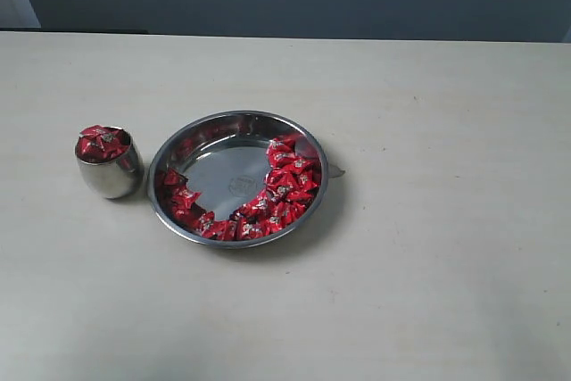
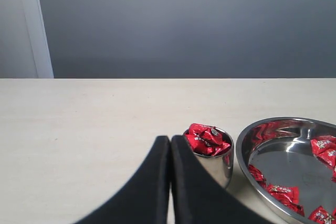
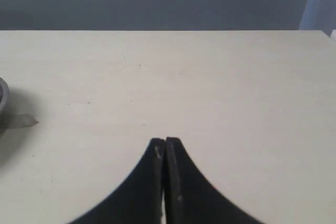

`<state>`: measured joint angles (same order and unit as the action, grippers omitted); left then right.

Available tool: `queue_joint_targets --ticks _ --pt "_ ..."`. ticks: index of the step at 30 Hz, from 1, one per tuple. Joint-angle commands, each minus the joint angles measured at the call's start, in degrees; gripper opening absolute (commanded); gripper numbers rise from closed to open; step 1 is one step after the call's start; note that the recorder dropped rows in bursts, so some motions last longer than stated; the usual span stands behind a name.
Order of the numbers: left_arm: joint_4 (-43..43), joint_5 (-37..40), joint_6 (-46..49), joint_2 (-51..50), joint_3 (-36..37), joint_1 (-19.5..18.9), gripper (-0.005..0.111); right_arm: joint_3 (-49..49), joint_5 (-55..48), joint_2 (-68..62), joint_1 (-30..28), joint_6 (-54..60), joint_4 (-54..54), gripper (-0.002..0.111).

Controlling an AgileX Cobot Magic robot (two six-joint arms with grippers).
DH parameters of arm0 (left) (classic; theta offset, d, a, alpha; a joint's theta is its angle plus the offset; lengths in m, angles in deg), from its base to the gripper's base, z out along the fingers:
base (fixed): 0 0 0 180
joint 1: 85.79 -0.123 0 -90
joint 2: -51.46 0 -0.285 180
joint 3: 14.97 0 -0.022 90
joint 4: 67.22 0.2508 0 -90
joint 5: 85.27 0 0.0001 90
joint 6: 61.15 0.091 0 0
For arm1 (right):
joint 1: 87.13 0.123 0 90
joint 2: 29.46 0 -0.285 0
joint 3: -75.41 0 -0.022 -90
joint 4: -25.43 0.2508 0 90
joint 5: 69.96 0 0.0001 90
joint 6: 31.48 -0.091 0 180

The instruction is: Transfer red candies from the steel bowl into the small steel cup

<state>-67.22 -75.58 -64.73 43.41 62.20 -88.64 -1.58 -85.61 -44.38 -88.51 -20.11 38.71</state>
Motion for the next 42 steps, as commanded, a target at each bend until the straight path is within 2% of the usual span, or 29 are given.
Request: queue_joint_targets --ticks 1,42 --pt "0.0 -0.35 -0.25 0.26 0.04 0.3 0.0 -0.23 -1.97 0.32 -0.3 -0.85 2.89 -0.001" --pt "0.0 -0.35 -0.25 0.26 0.04 0.3 0.0 -0.23 -1.84 0.32 -0.3 -0.94 5.42 -0.001"
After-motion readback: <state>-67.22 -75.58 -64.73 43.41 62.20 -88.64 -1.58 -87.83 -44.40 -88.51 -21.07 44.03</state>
